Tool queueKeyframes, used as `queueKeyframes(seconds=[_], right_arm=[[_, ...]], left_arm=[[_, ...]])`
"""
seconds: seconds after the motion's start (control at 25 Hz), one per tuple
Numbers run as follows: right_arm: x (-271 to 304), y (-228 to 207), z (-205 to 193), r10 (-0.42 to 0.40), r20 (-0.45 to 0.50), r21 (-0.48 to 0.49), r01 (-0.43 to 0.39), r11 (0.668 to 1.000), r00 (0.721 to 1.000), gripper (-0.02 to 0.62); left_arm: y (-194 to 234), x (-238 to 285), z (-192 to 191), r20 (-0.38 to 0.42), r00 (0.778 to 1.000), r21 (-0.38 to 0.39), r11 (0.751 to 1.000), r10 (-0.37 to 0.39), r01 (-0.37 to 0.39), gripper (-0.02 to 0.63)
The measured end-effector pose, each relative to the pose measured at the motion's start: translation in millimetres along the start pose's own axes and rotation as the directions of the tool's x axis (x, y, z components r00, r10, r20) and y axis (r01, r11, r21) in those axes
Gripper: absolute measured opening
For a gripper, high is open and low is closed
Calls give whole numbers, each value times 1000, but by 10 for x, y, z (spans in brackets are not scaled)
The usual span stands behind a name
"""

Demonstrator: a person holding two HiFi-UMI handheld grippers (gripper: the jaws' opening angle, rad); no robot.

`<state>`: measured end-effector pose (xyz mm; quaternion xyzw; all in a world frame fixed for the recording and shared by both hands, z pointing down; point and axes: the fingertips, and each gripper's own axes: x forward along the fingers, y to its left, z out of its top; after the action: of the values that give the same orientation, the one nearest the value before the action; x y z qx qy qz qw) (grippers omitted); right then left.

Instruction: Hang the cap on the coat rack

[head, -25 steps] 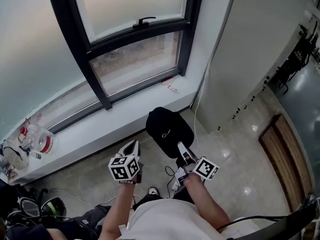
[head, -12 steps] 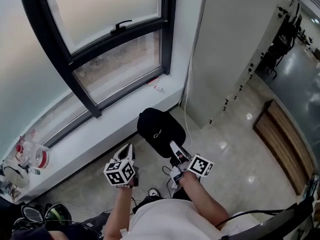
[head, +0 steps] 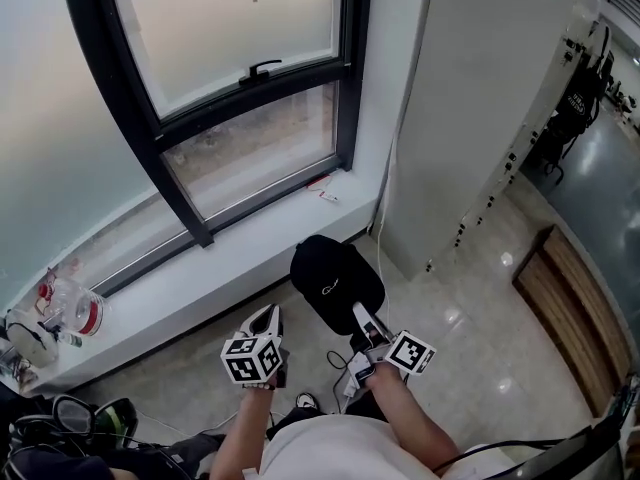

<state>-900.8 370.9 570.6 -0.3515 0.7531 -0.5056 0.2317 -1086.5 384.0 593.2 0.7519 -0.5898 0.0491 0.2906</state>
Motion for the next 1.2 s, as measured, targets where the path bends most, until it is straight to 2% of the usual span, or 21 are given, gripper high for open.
queueKeyframes(seconds=[0.08, 0.12, 0.24, 0.48, 0.8, 1.04, 1.2], right_arm=[[-26, -66, 4, -55, -15, -28, 54, 998, 998, 20], [-23, -60, -4, -54, -18, -28, 53, 998, 998, 20], [17, 62, -53, 23, -13, 4, -23, 1000, 1000, 20], [-77, 90, -40, 40, 17, 1, -40, 999, 999, 19], [-467, -60, 83, -20, 145, 43, 14, 999, 989, 20], [-796, -122, 317, -31, 238, 54, 19, 998, 971, 20], [-1140, -219, 687, -59, 303, 39, 50, 998, 951, 20]], left_arm=[[13, -27, 34, 10, 1000, -4, 1000, 7, -7, 3], [22, -43, 44, 14, 1000, -5, 1000, 11, -10, 3], [43, -86, 33, 18, 1000, -6, 1000, 15, -15, 3], [-31, -68, -79, -2, 1000, -2, 1000, -10, 10, 3], [-306, 40, -202, -66, 993, 56, 993, -97, 101, 3], [-807, 289, -277, -110, 975, 115, 971, -195, 208, 3], [-1337, 504, -319, -131, 956, 149, 948, -262, 280, 3]])
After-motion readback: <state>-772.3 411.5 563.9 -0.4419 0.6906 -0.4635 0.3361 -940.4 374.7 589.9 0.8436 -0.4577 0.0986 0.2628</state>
